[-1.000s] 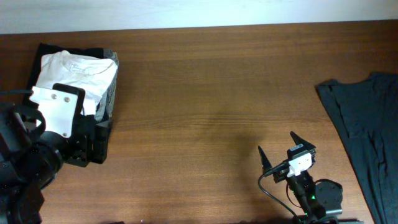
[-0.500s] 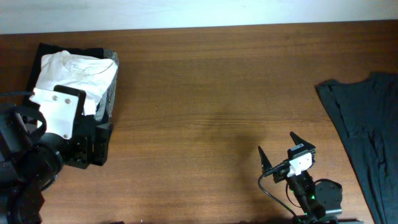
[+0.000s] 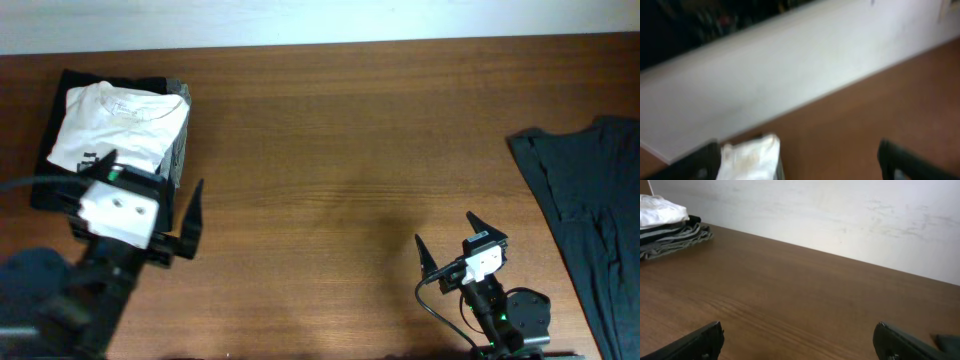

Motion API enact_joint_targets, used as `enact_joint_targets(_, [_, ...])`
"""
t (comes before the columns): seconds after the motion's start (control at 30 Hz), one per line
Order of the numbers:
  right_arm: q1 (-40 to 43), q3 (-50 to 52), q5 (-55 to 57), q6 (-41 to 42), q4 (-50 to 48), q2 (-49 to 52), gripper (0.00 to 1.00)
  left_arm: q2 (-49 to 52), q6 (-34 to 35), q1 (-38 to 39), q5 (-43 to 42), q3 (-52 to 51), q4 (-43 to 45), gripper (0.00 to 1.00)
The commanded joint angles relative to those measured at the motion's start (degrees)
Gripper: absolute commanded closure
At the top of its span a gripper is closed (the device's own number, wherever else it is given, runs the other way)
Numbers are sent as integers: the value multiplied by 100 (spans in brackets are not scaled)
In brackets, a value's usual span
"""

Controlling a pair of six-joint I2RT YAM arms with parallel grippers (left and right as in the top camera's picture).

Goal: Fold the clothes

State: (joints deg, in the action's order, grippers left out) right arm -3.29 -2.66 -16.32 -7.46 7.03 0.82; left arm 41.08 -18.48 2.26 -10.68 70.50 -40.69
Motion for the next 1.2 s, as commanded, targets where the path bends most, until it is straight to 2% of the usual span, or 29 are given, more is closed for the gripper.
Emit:
enact_joint_targets(0.0, [37, 66, 50, 50, -20, -50, 1, -844, -44, 146, 299, -1692, 804, 1])
enact_joint_targets(0.1, [37, 66, 50, 50, -20, -50, 1, -1797, -24, 282, 302, -2942, 1174, 1])
enact_joint_targets(0.23, [37, 66, 50, 50, -20, -50, 1, -3206, -24, 450, 280, -4194, 1185, 1])
enact_joint_targets(0.4, [37, 66, 50, 50, -20, -50, 1, -3956, -24, 450, 256, -5539, 1801, 1])
enact_joint_targets(0.53, [37, 66, 50, 50, -20, -50, 1, -4079, -7, 472, 240, -6758, 3126, 1])
enact_joint_targets(0.63, [37, 66, 50, 50, -20, -50, 1, -4081, -7, 472, 291, -6865, 3405, 1])
enact_joint_targets(1.17, [37, 66, 50, 50, -20, -50, 1, -4079, -7, 472, 289, -6865, 3401, 1])
